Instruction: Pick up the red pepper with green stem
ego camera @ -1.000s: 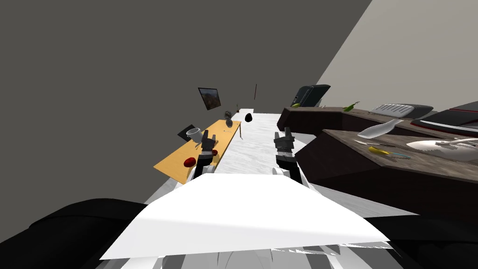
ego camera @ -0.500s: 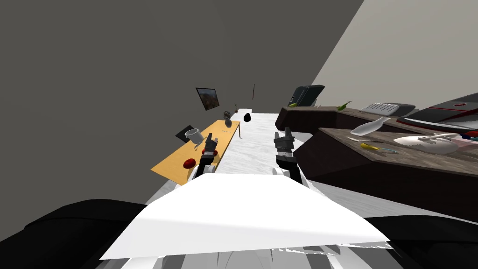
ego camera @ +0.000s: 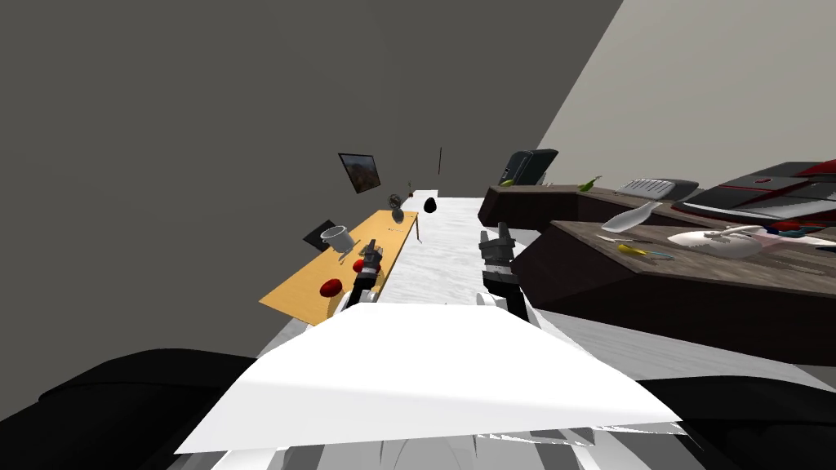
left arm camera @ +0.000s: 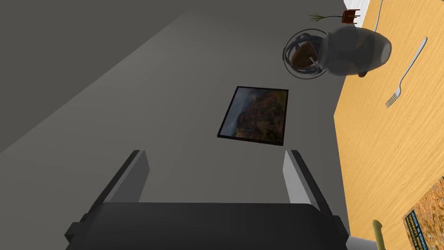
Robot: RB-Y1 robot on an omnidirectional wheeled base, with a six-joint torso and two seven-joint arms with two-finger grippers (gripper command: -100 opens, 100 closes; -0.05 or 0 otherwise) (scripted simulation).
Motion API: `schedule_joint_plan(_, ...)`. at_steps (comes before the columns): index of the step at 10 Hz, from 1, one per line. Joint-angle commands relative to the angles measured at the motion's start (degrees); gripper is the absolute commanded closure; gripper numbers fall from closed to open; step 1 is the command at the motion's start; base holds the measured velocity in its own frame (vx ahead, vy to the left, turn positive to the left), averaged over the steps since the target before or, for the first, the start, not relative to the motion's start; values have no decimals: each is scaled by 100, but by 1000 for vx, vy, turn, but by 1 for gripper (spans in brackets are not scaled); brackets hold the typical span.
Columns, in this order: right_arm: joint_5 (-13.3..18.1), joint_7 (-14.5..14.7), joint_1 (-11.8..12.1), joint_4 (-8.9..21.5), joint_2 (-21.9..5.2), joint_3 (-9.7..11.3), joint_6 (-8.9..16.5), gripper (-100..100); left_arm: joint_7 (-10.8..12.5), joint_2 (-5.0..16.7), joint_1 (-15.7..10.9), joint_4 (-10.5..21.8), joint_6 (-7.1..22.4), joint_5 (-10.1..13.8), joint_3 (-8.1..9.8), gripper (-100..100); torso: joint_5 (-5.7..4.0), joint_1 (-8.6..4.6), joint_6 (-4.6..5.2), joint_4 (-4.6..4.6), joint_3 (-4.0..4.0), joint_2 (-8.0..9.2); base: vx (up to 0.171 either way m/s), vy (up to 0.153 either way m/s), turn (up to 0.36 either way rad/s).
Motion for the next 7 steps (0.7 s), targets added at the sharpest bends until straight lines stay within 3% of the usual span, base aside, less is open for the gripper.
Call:
schedule_joint_plan(1, 0, 0, 0, 0, 0, 0, 0, 0, 11, -3, -62, 209, 114, 27, 5, -100, 0, 0, 0, 0, 0, 0, -13, 41, -67)
schedule_joint_plan(7, 0, 0, 0, 0, 0, 0, 0, 0, 54, -10, -242, 968, 370, 116, 23, -100, -1, -3, 0, 0, 0, 0, -13, 31, -51)
